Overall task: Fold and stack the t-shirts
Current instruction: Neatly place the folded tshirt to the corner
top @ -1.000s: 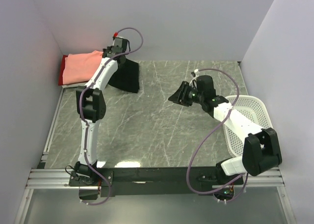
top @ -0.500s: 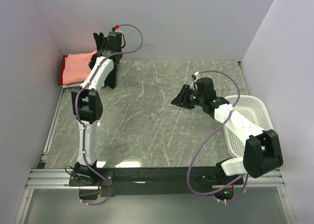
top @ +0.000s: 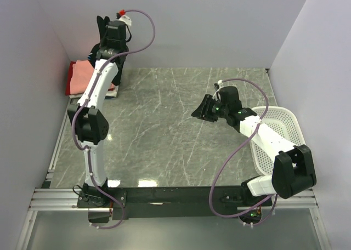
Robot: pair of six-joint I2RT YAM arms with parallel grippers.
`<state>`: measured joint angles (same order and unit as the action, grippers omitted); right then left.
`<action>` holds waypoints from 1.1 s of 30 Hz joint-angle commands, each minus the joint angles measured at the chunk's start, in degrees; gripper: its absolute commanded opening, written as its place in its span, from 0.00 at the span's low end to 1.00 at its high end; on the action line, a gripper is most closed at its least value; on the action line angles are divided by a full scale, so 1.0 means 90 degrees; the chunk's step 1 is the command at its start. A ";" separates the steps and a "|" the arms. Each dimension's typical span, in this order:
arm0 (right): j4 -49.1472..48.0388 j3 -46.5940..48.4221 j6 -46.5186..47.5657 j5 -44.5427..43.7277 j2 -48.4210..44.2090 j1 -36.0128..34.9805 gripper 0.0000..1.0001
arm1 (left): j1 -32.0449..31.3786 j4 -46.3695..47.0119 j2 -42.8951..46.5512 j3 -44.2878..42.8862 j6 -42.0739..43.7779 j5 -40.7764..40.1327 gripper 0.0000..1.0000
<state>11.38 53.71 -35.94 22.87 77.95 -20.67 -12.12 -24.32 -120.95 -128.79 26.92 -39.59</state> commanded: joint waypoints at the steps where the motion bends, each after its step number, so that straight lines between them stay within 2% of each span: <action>1: -0.0033 0.0321 0.0107 -0.0110 -0.0146 -0.0047 0.44 | 0.0194 0.0329 0.0431 -0.0445 0.0008 0.0180 0.00; 6: 0.0034 0.0360 0.0107 -0.0168 -0.0068 -0.0067 0.44 | 0.0477 0.0270 0.0363 -0.0397 -0.0333 0.0900 0.00; 12: 0.0152 0.0409 0.0156 -0.0315 0.0059 -0.0126 0.44 | 0.1140 0.0767 0.0051 0.0383 -0.0676 0.1614 0.00; 14: 0.0181 0.0428 0.0156 -0.0325 0.0166 -0.0135 0.44 | 0.1482 0.0826 -0.0154 0.0384 -0.0832 0.1859 0.00; 17: 0.0249 0.0545 0.0185 -0.0334 0.0293 -0.0213 0.44 | 0.1824 0.1333 -0.0477 0.0628 -0.1095 0.2016 0.15; 18: 0.0288 0.0575 0.0195 -0.0363 0.0332 -0.0243 0.45 | 0.1999 0.1354 -0.0690 0.0513 -0.1241 0.2036 0.33; 19: 0.0318 0.0642 0.0214 -0.0373 0.0342 -0.0282 0.45 | 0.2078 0.1267 -0.0808 0.0395 -0.1417 0.1988 0.46; 20: 0.0357 0.0682 0.0263 -0.0412 0.0352 -0.0350 0.46 | 0.2166 0.1160 -0.0916 0.0240 -0.1796 0.2036 0.49; 22: 0.0425 0.0760 0.0292 -0.0519 0.0342 -0.0389 0.48 | 0.2381 0.0868 -0.1102 -0.0229 -0.2217 0.2395 0.65; 24: 0.0406 0.0751 0.0312 -0.0559 0.0313 -0.0448 0.50 | 0.2431 0.0904 -0.1025 -0.0300 -0.2599 0.2582 0.72; 26: 0.0328 0.0682 0.0283 -0.0579 0.0284 -0.0467 0.52 | 0.2402 0.1351 -0.0782 0.0002 -0.2697 0.2767 0.77; 27: 0.0260 0.0653 0.0273 -0.0579 0.0274 -0.0487 0.52 | 0.2382 0.1499 -0.0510 0.0332 -0.2727 0.2768 0.83; 29: 0.0211 0.0585 0.0244 -0.0598 0.0225 -0.0497 0.54 | 0.2285 0.1763 -0.0274 0.0598 -0.2776 0.2749 0.86; 33: 0.0074 0.0477 0.0244 -0.0618 0.0060 -0.0497 0.59 | 0.2119 0.1648 0.0117 0.0784 -0.2942 0.2778 0.91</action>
<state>14.61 57.82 -34.44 18.44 80.90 -24.77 8.88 -13.78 -126.89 -121.99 3.57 -16.86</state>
